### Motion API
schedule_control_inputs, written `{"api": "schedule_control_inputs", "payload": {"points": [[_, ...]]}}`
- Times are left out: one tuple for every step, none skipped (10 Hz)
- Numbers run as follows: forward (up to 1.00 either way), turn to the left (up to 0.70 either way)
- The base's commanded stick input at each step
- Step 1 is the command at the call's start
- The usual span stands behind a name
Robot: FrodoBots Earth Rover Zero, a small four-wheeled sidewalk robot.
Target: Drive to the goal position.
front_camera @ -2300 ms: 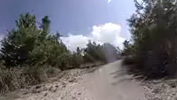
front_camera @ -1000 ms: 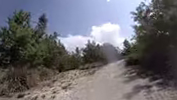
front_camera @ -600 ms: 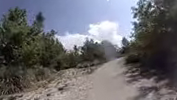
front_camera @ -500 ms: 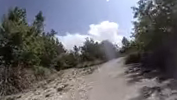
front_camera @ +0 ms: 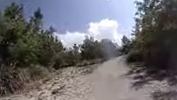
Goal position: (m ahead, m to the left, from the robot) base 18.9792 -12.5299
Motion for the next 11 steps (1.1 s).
{"api": "schedule_control_inputs", "payload": {"points": [[0.6,0.01],[0.6,0.01],[0.6,0.01],[0.6,0.01],[0.6,0.01],[0.6,0.01],[0.6,0.01],[0.6,0.01],[0.6,0.01],[0.6,0.01],[0.6,0.01]]}}
